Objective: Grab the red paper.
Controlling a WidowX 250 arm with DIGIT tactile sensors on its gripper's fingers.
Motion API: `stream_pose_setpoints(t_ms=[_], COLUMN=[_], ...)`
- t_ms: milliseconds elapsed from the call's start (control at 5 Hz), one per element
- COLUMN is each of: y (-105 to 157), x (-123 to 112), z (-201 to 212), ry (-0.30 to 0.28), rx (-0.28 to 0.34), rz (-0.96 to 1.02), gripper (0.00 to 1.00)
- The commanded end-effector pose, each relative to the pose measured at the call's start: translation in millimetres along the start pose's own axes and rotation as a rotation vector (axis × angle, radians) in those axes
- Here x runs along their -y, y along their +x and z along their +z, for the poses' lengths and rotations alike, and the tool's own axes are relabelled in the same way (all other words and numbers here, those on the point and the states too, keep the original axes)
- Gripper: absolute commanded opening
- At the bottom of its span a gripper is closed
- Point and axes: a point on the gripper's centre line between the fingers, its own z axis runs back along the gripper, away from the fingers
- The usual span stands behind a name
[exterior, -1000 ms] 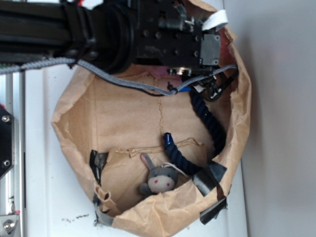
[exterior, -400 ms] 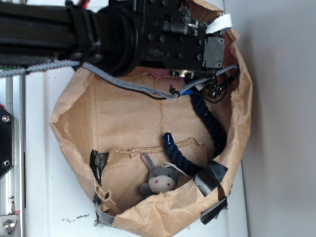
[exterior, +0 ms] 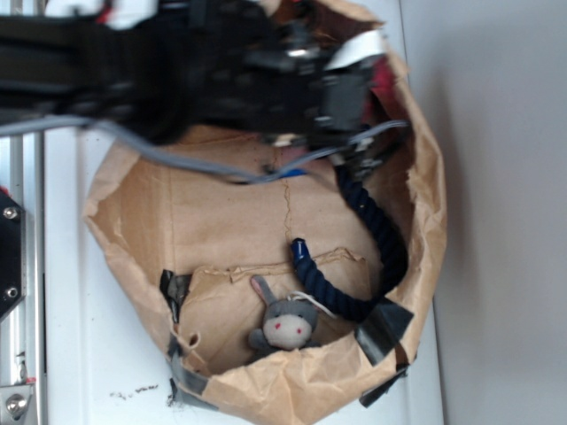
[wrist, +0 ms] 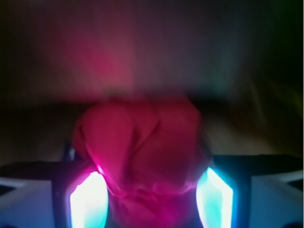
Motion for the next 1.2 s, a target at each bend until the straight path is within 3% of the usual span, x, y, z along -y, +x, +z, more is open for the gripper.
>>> stream_pose_setpoints(t_ms=[0,200,400,600,1000], y=[-3,7,17,24,44], x=[-9,-14,-12,-7,1], z=[73,76,72,61,22], ry=[-0.239,-0.271,-0.263,-0.232,-0.162], rx=[0.096,0.115,0.11,0.104,0.077], rz=[-0.173,-0.192,-0.199,-0.182,-0.14], gripper=[0.0,0.0,0.46,1.0,1.0])
